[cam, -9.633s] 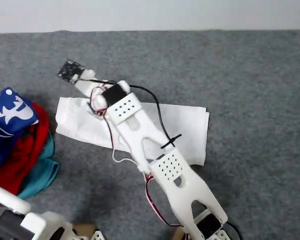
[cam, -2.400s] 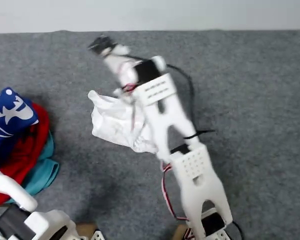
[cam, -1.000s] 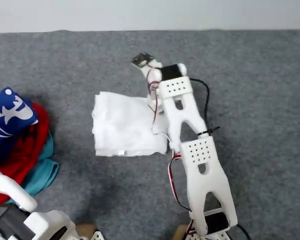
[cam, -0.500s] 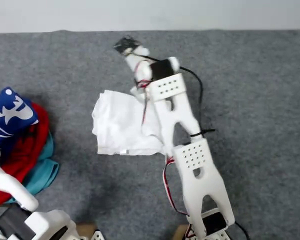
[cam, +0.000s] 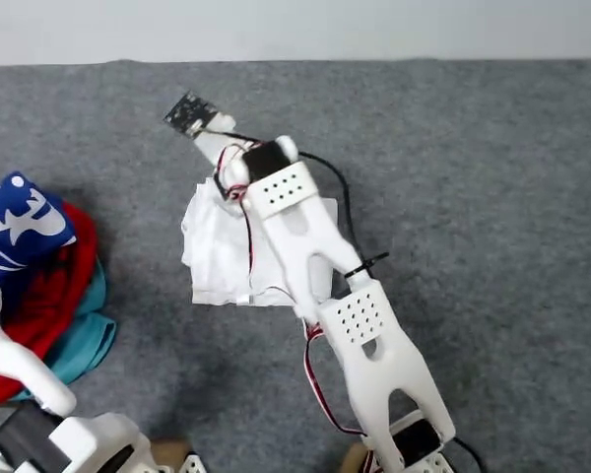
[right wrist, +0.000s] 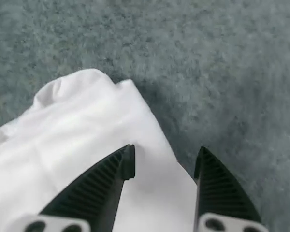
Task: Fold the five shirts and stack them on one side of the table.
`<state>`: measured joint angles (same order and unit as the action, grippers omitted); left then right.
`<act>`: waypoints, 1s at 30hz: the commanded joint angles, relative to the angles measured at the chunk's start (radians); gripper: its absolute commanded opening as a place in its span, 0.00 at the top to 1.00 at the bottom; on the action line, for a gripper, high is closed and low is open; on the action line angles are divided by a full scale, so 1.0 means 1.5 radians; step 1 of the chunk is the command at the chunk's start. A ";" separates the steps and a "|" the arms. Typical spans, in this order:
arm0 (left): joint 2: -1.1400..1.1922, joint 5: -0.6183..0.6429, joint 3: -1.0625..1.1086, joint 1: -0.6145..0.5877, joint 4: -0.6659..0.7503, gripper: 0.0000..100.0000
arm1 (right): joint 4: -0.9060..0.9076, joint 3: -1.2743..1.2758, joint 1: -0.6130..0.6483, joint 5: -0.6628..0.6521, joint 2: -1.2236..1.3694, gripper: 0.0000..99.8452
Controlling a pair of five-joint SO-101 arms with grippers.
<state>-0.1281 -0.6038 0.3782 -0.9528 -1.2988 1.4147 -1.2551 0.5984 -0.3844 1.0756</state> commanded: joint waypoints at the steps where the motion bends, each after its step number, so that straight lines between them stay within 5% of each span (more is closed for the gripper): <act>1: -0.024 0.005 -0.003 0.005 0.008 0.93 | -0.053 0.029 0.020 -0.007 -0.049 0.79; 6: -0.024 0.005 -0.003 0.005 0.010 0.93 | -0.108 0.087 0.026 -0.008 -0.049 0.80; 12: -0.024 0.005 -0.003 0.006 0.011 0.93 | -0.147 0.102 0.022 -0.102 -0.046 1.00; 30: -0.024 0.004 -0.003 0.016 0.011 0.93 | -0.145 0.072 -0.043 -0.128 -0.049 0.99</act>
<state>-0.1281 -0.6038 0.3782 -0.9421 -1.2988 1.2121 -1.0894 0.5524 -0.5639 1.0756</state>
